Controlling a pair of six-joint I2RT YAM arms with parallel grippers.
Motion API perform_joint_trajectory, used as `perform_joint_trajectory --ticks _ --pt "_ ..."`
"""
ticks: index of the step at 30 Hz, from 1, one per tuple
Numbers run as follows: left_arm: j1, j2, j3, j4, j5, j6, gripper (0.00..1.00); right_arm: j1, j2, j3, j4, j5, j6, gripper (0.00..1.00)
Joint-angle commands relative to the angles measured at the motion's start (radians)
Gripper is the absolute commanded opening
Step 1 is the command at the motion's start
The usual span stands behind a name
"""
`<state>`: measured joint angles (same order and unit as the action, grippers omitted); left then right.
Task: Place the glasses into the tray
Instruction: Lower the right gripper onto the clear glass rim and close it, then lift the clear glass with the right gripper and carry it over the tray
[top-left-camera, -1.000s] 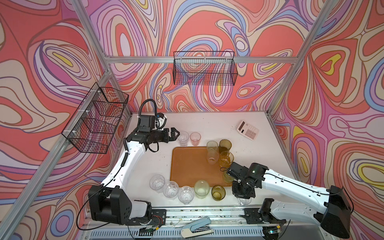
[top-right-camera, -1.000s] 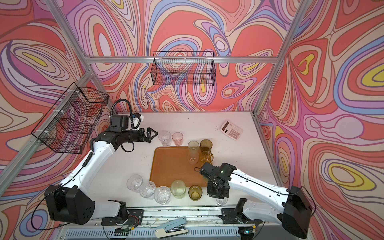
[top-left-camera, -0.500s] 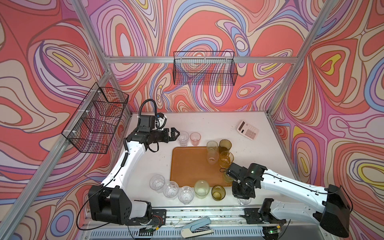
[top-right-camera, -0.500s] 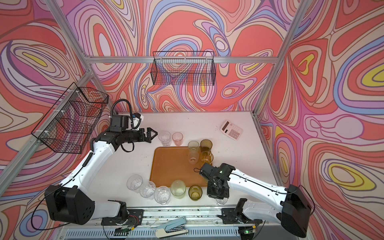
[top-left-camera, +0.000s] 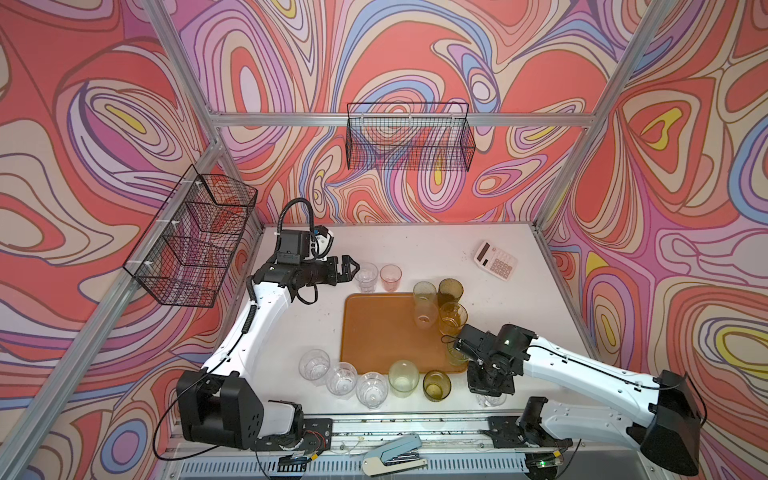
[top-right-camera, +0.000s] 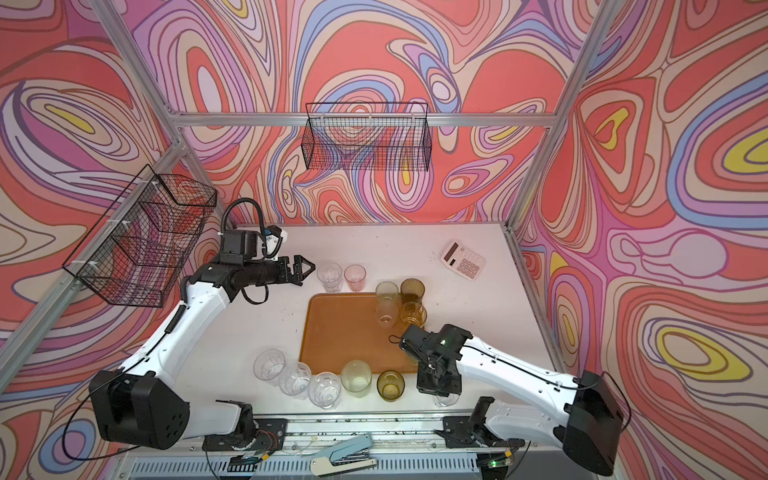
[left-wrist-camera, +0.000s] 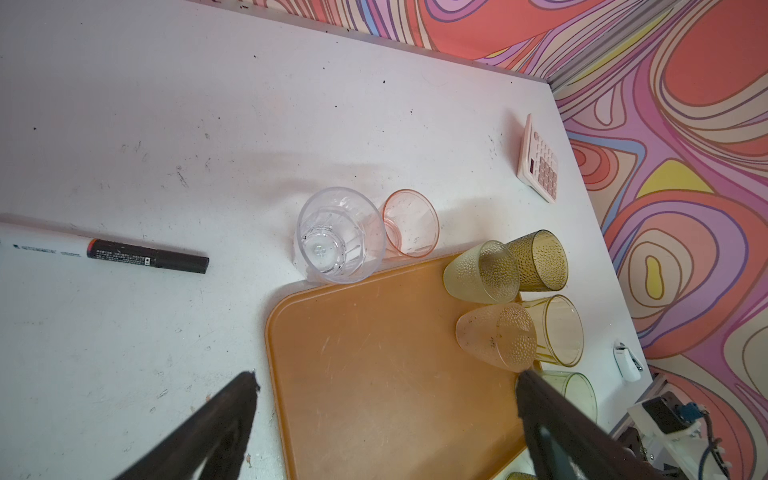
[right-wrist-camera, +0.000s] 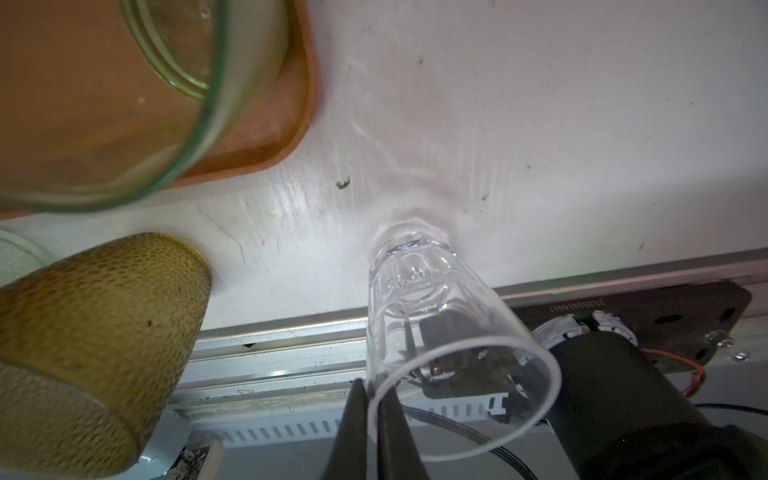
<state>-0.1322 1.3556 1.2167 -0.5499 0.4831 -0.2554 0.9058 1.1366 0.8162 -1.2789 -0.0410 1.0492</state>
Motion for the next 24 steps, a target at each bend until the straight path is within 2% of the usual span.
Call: perform_joint_trajectory --ticks 1,7,17,24 --pt "-0.007 0.004 0.006 -0.017 0.011 0.007 1.00 0.008 0.008 0.045 -0.063 0.060 -0.008 0.00" --pt "-0.007 0.004 0.006 -0.018 0.008 0.008 1.00 0.007 0.005 0.091 -0.092 0.089 -0.018 0.00" --pt "-0.007 0.002 0.006 -0.018 0.009 0.007 1.00 0.008 0.066 0.274 -0.217 0.169 -0.072 0.00" --pt "-0.007 0.003 0.006 -0.017 0.013 0.007 1.00 0.008 0.135 0.420 -0.269 0.211 -0.162 0.00"
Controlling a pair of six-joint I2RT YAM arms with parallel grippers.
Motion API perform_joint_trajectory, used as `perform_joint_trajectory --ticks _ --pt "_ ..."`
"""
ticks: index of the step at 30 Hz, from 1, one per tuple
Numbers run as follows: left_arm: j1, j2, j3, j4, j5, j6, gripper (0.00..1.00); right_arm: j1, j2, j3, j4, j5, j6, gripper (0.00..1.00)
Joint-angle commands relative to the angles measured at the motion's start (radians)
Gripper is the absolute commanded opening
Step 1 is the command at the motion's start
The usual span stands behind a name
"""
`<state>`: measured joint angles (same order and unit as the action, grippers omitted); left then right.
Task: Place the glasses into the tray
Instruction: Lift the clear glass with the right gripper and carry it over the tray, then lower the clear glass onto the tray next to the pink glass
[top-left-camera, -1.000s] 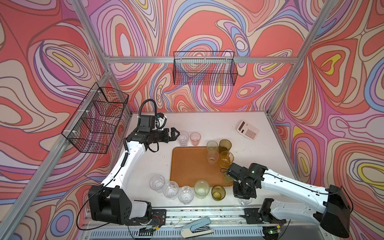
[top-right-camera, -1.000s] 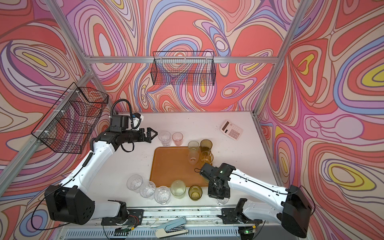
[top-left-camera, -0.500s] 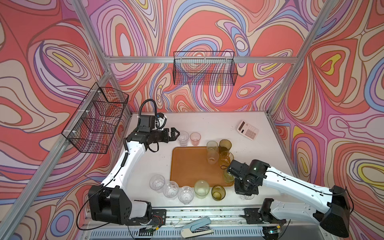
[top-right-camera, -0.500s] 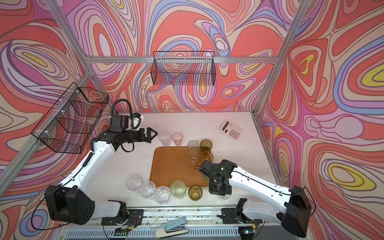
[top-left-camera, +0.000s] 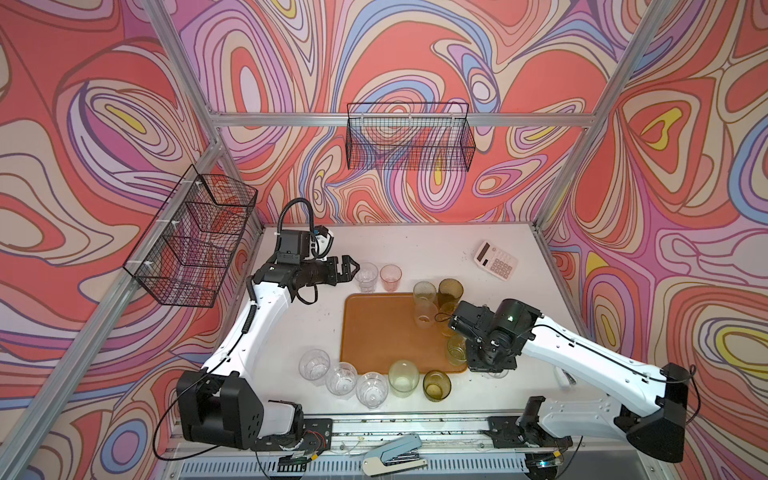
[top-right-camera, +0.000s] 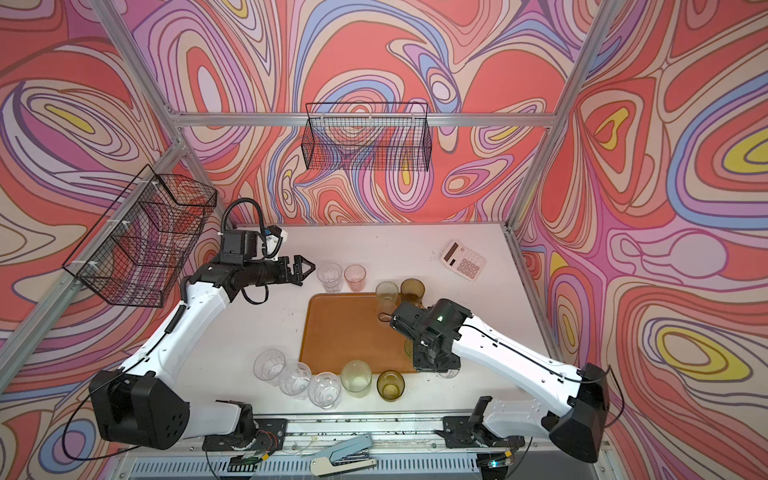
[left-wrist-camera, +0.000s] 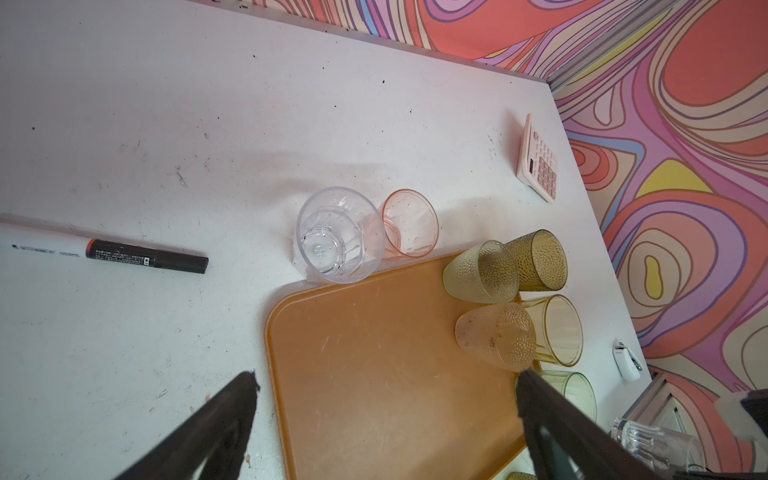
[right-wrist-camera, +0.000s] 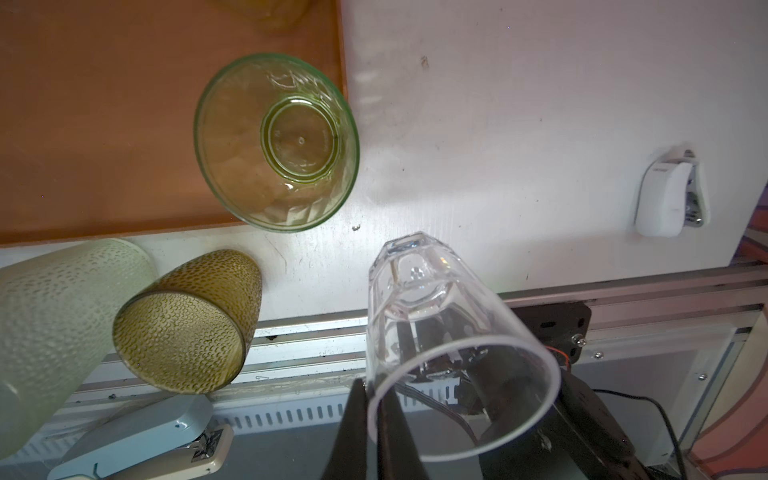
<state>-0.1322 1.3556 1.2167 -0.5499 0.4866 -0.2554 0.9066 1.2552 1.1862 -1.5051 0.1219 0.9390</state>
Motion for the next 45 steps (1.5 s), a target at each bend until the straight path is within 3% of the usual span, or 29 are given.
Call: perform_joint_trajectory --ticks 1,13,28,45 --pt "-0.007 0.002 0.006 -0.016 0.008 0.007 1.00 0.007 0.025 0.071 -0.046 0.056 -0.067 0.00" --pt "-0.007 -0.001 0.005 -0.016 0.009 0.007 1.00 0.006 0.167 0.268 -0.065 0.108 -0.232 0.00" --pt "-0.007 -0.001 0.004 -0.016 0.007 0.010 1.00 0.007 0.332 0.460 -0.022 0.059 -0.392 0.00" --pt "-0.007 0.002 0.004 -0.018 0.006 0.010 1.00 0.006 0.445 0.468 0.112 -0.044 -0.477 0.00"
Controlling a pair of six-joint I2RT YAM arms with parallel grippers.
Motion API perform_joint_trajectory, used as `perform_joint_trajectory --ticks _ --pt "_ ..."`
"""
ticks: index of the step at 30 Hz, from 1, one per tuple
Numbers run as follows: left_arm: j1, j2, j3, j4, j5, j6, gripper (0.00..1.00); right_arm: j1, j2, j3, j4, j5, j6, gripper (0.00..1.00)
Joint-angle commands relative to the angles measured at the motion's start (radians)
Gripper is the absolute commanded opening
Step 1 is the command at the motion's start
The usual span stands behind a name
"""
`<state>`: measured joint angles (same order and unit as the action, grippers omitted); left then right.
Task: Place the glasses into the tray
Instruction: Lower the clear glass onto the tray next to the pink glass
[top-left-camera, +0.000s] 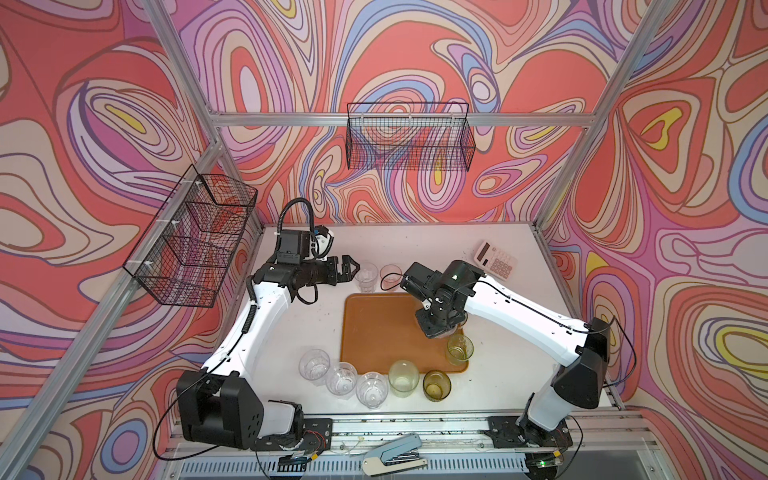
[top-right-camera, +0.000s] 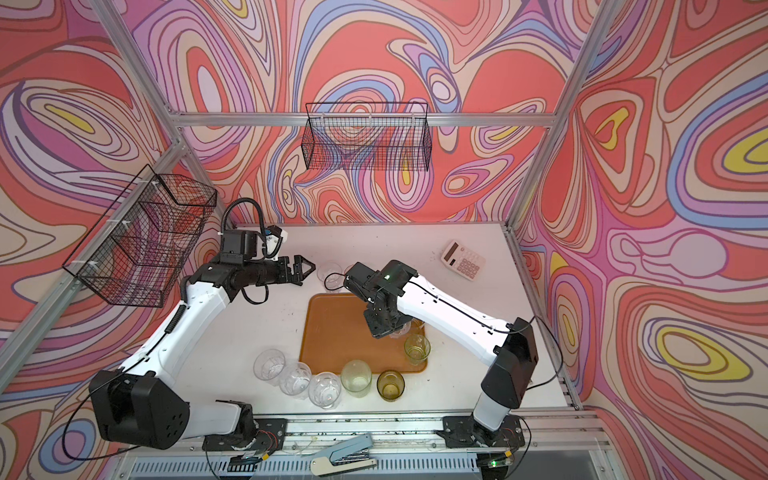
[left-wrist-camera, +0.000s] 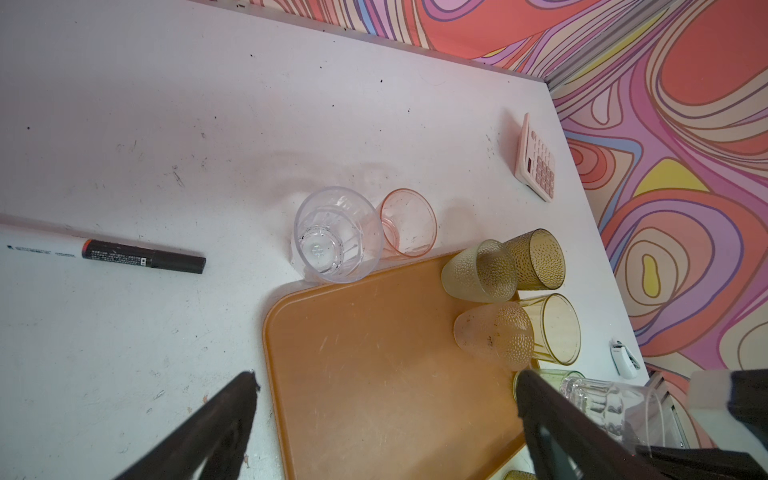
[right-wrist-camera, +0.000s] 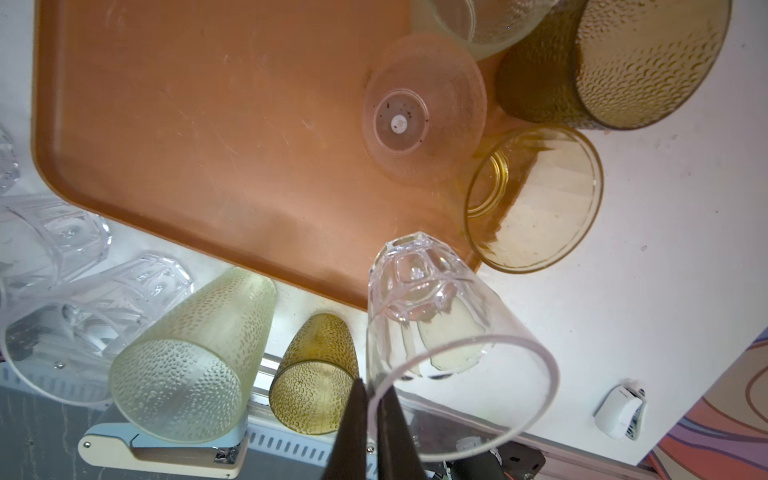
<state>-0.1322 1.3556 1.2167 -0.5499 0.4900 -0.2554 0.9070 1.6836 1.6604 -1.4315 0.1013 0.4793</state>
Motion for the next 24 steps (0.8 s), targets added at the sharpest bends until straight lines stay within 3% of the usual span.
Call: perform_joint_trajectory --ticks 1,24 --pt "-0.007 0.002 0.004 -0.017 0.003 0.009 1.00 0.006 0.020 -0.012 0.043 -0.025 -0.018 0.00" --pt "-0.009 0.004 0.003 -0.014 0.008 0.007 1.00 0.037 0.053 -0.174 0.163 -0.079 0.020 0.00"
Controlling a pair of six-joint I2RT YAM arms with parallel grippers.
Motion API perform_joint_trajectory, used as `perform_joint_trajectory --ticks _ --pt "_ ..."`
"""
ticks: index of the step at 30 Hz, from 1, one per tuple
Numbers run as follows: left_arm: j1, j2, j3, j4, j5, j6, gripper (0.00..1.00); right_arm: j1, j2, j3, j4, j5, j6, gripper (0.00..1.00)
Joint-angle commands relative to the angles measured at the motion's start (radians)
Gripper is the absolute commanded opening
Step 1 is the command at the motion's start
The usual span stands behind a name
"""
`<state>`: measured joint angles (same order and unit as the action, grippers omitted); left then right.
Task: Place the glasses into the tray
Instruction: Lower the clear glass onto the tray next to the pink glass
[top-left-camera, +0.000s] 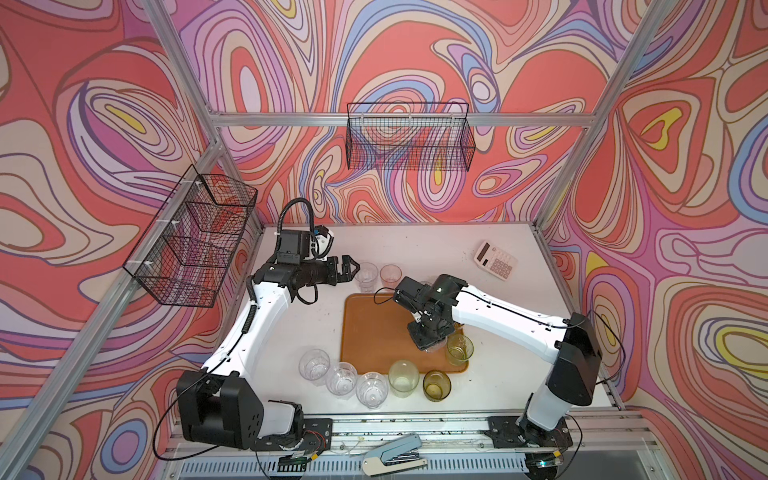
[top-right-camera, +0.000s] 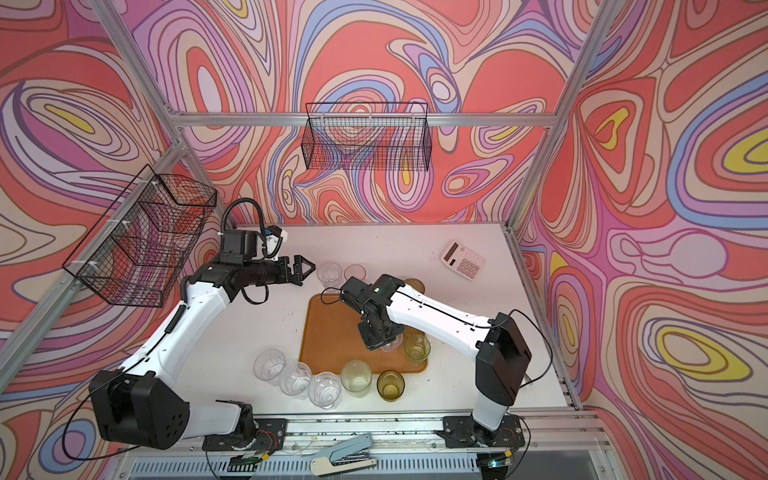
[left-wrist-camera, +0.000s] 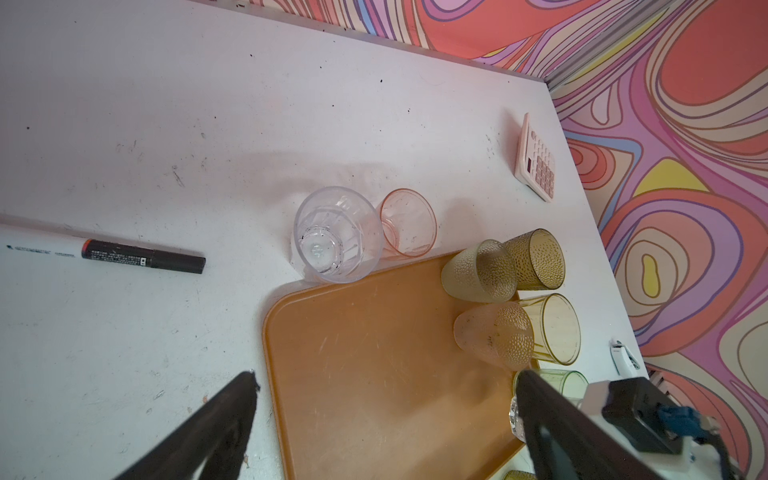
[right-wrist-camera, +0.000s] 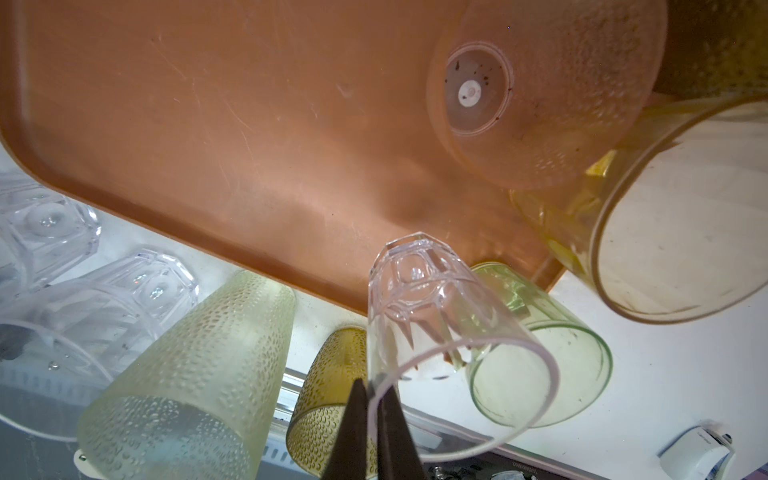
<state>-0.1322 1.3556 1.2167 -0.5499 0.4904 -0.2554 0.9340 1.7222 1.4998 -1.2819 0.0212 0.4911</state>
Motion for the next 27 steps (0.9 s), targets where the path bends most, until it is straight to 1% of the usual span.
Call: perform_joint_trajectory --ticks 1,7,13,27 --pt "-0.008 0.004 0.003 -0.015 0.008 0.007 1.00 0.012 0.018 -0.018 0.016 0.003 0.009 0.00" --pt "-0.009 0.000 0.001 -0.014 0.007 0.008 1.00 0.015 0.029 -0.044 0.025 0.018 0.009 0.00" --pt "-0.009 -0.001 0.002 -0.014 0.005 0.008 1.00 0.015 0.039 -0.065 0.053 0.003 0.000 0.00" --pt "-0.008 0.005 0.002 -0.016 0.004 0.010 1.00 0.015 0.096 -0.067 0.056 0.037 -0.016 0.00"
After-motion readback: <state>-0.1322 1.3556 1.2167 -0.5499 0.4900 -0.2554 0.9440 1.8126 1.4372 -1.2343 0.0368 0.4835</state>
